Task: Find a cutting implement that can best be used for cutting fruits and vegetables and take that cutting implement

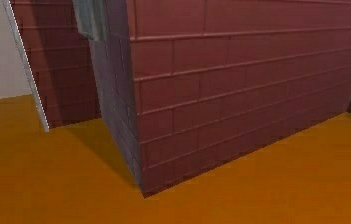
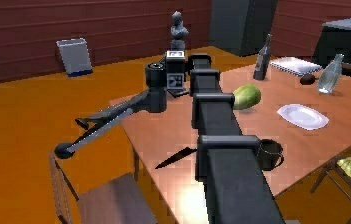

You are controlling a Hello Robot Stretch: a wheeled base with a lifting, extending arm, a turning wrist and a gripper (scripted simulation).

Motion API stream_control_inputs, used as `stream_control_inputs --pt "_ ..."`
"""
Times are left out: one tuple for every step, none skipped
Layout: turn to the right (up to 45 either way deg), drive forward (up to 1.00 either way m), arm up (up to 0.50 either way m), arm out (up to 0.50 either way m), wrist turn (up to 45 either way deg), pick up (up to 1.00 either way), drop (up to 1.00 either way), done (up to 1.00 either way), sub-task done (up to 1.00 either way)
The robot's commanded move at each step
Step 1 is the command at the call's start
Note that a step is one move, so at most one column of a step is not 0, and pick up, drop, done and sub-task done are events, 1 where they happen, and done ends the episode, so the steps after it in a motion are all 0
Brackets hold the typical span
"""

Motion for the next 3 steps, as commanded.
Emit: stream_control_inputs --pt "0.0 0.0 0.0 0.0 45.0 0.0 0.0 0.0 0.0" --pt "0.0 0.0 0.0 0.0 30.0 0.0 0.0 0.0 0.0" --pt "0.0 0.0 -0.3 0.0 0.0 0.0 0.0 0.0 0.0"
